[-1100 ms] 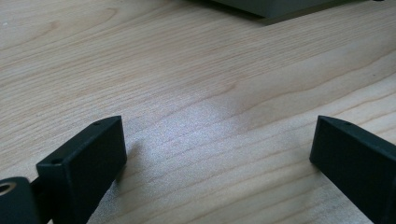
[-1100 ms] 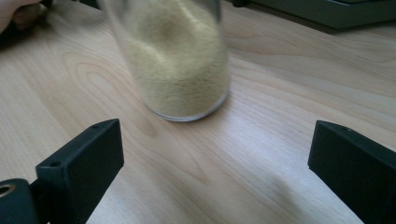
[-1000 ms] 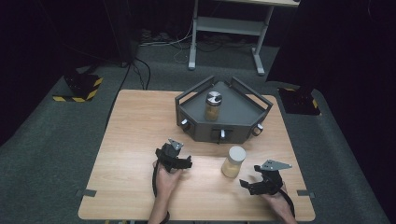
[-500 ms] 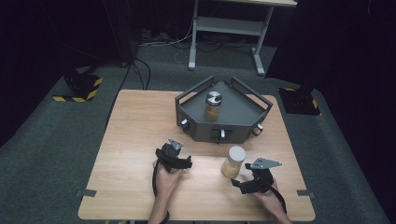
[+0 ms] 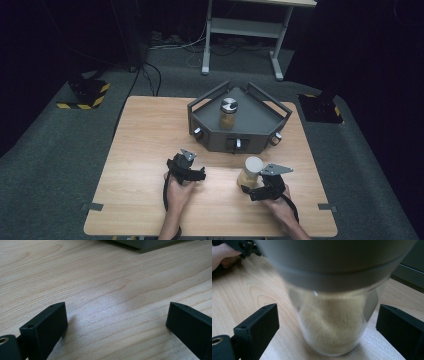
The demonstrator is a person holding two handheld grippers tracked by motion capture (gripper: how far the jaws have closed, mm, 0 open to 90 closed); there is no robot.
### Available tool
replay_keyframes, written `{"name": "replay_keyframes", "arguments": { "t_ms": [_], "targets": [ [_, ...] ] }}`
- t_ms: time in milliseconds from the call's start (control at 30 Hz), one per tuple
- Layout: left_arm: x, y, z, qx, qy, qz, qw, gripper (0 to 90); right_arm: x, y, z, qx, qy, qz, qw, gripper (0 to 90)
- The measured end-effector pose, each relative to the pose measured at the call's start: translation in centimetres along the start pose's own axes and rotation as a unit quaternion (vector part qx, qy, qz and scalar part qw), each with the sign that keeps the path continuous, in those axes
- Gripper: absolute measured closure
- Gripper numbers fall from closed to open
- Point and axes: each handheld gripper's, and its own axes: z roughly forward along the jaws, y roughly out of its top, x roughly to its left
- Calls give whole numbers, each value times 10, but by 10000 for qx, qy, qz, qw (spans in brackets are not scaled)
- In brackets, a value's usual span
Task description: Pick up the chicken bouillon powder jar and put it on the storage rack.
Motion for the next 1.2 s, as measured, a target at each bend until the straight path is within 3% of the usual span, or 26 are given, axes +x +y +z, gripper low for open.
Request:
{"name": "replay_keyframes", "arguments": {
  "t_ms": [367,733,1200],
  "targets": [
    [-1,0,0,-5,10,15,10000,40,-2,5,6,-154,53,-73,9998,146],
    [-1,0,0,-6,9,13,10000,40,0,1,7,-227,-51,-151,9996,263],
    [-1,0,0,-6,14,10,10000,40,4,-1,7,-287,-123,-216,9993,277]
  ]
}}
